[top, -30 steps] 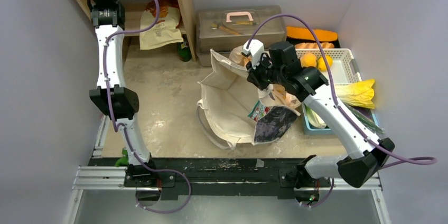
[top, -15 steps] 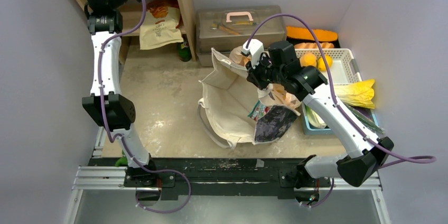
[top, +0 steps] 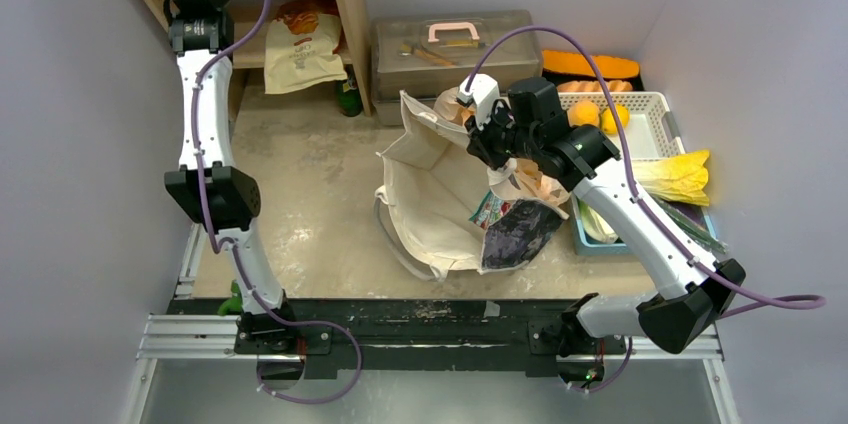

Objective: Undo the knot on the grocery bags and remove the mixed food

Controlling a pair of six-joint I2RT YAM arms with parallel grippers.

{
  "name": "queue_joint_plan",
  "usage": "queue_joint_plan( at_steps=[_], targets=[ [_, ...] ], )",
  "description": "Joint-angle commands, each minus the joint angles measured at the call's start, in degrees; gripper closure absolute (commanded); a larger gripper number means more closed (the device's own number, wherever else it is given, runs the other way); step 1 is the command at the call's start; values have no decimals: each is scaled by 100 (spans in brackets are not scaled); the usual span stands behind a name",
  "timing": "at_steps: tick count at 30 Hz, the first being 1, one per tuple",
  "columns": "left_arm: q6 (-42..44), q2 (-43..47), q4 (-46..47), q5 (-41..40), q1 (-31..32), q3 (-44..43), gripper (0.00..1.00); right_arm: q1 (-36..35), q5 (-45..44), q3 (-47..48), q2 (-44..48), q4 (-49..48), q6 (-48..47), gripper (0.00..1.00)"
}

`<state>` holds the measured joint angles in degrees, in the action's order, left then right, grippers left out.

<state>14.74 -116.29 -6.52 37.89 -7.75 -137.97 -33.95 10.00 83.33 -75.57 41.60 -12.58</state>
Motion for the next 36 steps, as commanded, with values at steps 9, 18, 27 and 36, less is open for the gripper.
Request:
queue_joint_plan(
  at_steps=[9, 18, 27, 36],
  targets=[
    [-139, -702, -339, -1177, -46, -642, 69, 28, -61, 191, 47, -72, 63, 100],
    [-1372, 741, -127, -591, -21, -103, 48, 26, 45, 154, 132, -114, -5, 100],
    [165, 4761, -101, 2309, 491, 5263, 29, 13, 1103, -356, 498, -869, -1197, 100],
    [2555, 7348, -2869, 2436, 2626, 8197, 39, -243, 2142, 78, 47, -1188, -2221, 100]
  ],
)
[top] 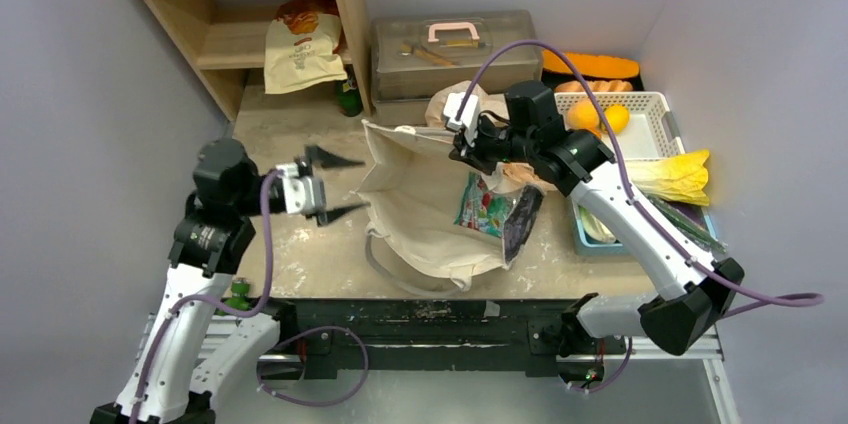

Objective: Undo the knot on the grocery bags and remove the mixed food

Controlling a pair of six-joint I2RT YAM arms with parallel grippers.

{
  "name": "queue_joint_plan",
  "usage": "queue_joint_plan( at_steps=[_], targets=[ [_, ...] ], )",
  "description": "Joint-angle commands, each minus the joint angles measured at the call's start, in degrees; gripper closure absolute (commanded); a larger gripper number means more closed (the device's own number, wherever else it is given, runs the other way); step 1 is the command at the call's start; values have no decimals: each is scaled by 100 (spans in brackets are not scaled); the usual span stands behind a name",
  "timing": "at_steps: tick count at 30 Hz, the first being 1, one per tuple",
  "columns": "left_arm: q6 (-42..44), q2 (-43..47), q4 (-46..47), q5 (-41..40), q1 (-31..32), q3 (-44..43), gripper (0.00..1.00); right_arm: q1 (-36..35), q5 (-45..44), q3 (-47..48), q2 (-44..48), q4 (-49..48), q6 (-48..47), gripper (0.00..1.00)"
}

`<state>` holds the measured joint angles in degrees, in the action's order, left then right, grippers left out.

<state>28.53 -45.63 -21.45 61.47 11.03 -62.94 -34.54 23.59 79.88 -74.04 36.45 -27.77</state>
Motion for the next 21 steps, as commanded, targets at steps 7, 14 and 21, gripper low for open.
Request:
queue_joint_plan(
  at_steps=[7, 14, 21],
  targets=[
    [2049, 174, -1975, -1709, 2294, 1539, 45, -619, 498, 167, 65, -716, -765, 100],
    [554, -52, -1223, -2551, 2492, 1155, 47, -895, -819, -203, 393, -1319, 523, 100],
    [-1156, -1166, 677, -4211, 3369, 1458, 48, -905, -1779, -516, 375, -1956, 1941, 100]
  ],
)
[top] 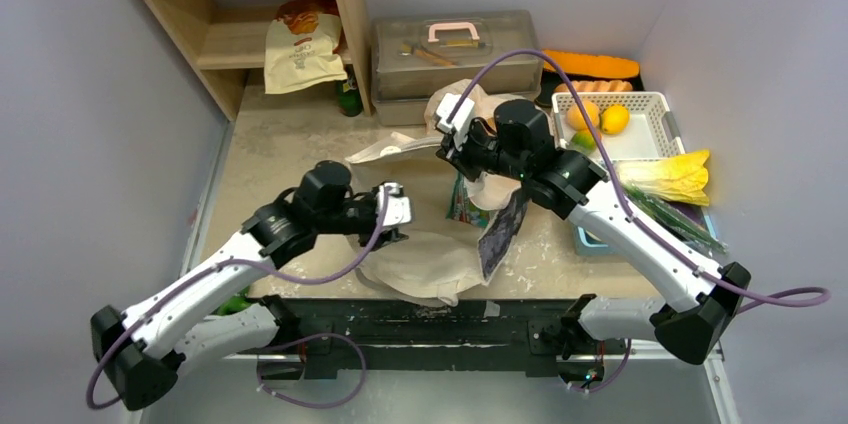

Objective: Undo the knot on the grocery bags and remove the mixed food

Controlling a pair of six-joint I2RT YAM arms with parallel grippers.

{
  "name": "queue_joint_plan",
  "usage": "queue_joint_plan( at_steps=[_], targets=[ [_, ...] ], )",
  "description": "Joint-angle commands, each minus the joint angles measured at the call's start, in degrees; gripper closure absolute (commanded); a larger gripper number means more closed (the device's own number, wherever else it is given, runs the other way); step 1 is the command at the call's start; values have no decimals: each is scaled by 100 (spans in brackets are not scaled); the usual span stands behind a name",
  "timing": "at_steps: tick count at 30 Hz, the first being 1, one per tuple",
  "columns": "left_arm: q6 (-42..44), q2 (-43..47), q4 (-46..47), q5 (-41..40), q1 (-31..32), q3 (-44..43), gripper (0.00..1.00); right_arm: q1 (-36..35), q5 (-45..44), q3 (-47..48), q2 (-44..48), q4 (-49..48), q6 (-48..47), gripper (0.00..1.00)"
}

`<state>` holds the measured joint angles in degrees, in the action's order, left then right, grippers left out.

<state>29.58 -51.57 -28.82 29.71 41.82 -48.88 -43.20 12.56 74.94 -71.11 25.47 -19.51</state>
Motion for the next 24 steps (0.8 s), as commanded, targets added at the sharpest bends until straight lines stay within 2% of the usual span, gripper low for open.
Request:
queue_joint_plan(
  at_steps=[1, 3, 5, 9, 15, 20, 24],
  targets=[
    [-1574, -655, 1649, -1107, 350, 142, 48, -39, -713, -33, 52, -905, 1255, 100],
    [-2125, -842, 2578, -1190, 470, 336, 46, -38, -766, -47, 9, -995, 1531, 100],
    [-2467, -1208, 3045, -1270, 582, 327, 46, -36, -840, -77, -23, -1079, 1794, 100],
    [-3012, -2185, 3542, -1663, 710, 101, 42, -39, -911, -134, -28, -1168, 2247, 100],
    [-4157, -3417, 3771, -2433, 779, -357, 34, -26, -1049, -207, -7, -1186, 2534, 100],
    [-4897, -4044, 4872, -1872, 770, -290, 25, -26, -1086, -335, 66, -1245, 2638, 100],
    [-5403, -4581, 5095, -1891, 775, -441, 20, -26, -1121, -346, -10, -1455, 2718, 100]
  ],
)
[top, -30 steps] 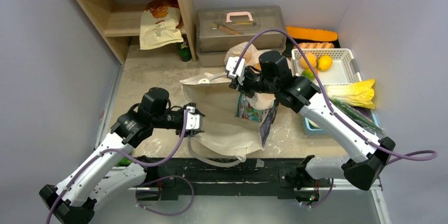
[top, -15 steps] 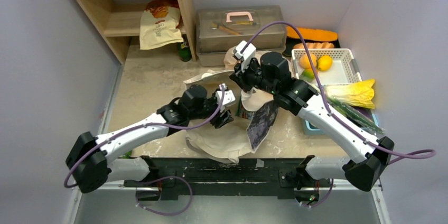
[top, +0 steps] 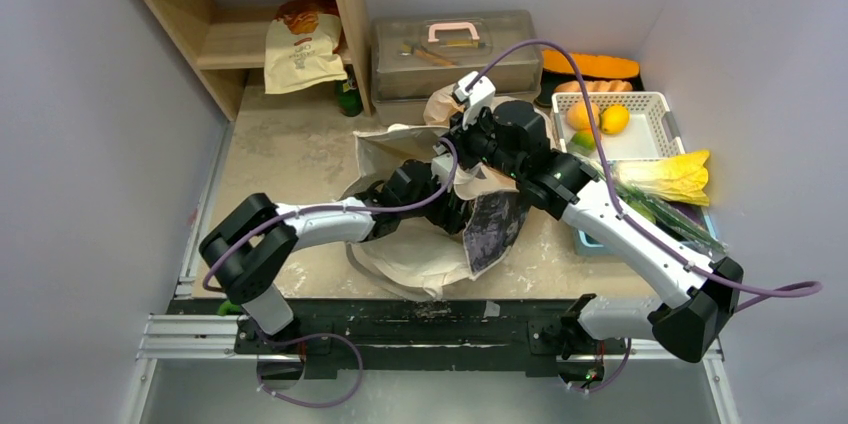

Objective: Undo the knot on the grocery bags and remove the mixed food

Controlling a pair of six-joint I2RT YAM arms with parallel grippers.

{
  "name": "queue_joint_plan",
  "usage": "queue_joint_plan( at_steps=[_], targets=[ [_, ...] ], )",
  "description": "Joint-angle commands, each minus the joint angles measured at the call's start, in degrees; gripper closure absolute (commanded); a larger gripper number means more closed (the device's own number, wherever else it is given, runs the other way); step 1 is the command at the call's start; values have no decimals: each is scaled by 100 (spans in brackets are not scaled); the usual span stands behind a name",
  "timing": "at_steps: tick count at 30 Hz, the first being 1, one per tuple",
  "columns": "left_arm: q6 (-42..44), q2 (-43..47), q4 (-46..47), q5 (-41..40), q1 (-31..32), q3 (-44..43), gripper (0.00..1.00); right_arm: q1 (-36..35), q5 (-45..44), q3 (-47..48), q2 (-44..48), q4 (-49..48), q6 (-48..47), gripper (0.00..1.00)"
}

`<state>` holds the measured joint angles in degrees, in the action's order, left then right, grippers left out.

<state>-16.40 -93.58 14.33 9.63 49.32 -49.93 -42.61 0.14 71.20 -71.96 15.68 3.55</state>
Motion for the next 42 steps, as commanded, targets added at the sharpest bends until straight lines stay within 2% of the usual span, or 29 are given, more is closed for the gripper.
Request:
queue_joint_plan(
  at_steps=[1, 6, 12, 18, 23, 25, 27, 30, 32, 33, 37, 42],
  targets=[
    [-836, -501, 782, 63, 25, -374, 19, -87, 123, 45, 57, -475, 429, 100],
    [-946, -939, 610, -598, 39, -479, 19, -83, 162, -16, 80, -405, 566, 100],
    [-377, -741, 1217, -911, 98, 209, 20, -85, -389, -69, 215, -242, 263, 100],
    [-267, -927, 1620, -677, 126, 418, 18, -71, -502, -184, 419, -108, 34, 100],
    [-390, -1435, 1841, -371, 240, 99, 18, -72, -454, -65, 345, -73, -8, 100],
    [-409, -1637, 1877, -303, 253, -36, 25, -70, -347, -7, 279, -80, 19, 100],
    [-403, -1716, 1837, -318, 256, -123, 35, -72, -299, 31, 230, -102, 37, 100],
    [-259, -1545, 1797, -396, 234, -63, 64, -68, -329, 46, 224, -93, 9, 100],
    [-356, -1217, 1785, -477, 164, 74, 91, -63, -339, 31, 262, -52, -19, 100],
    [-441, -1002, 1736, -364, 114, 108, 100, -59, -342, 38, 288, -13, -17, 100],
    [-302, 178, 1630, 314, 54, 370, 100, 32, -311, 26, 378, 116, -19, 100],
    [334, 1590, 950, 412, 91, 729, 100, 293, -291, -78, 456, 65, -47, 100]
  ],
)
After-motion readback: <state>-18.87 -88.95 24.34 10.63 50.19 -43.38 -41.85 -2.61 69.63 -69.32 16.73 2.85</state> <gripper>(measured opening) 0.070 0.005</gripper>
